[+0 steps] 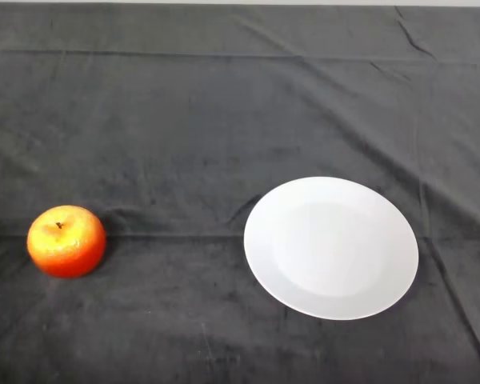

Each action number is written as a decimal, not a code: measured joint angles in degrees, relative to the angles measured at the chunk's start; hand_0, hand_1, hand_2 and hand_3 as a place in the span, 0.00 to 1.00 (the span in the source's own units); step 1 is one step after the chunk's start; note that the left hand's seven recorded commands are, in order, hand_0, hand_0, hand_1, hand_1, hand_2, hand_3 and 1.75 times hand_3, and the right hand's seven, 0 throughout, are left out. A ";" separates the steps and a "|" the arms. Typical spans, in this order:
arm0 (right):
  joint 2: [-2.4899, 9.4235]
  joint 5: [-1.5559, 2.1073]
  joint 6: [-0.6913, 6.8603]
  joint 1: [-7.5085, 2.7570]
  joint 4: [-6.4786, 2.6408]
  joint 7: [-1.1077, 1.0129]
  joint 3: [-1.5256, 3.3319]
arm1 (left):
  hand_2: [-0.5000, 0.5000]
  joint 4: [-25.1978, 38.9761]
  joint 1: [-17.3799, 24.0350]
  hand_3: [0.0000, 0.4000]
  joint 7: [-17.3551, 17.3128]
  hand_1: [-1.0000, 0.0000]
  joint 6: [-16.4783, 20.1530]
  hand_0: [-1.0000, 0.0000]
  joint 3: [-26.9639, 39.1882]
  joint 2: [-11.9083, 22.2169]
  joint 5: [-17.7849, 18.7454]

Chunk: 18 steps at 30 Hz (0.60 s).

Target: Move the apple to the plate

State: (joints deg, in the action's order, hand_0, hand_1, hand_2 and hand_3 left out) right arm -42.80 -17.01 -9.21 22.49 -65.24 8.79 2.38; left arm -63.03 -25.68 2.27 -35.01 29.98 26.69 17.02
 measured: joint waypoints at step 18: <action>0.00 0.00 0.00 0.00 0.00 0.00 0.00 | 0.50 0.00 0.00 0.00 0.63 1.00 0.04 1.00 -2.43 -0.01 -2.48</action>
State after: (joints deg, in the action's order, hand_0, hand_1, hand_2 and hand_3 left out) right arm -42.80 -17.01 -9.21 22.48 -65.24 8.79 2.38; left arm -63.03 -25.68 2.90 -34.97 27.55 26.68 14.54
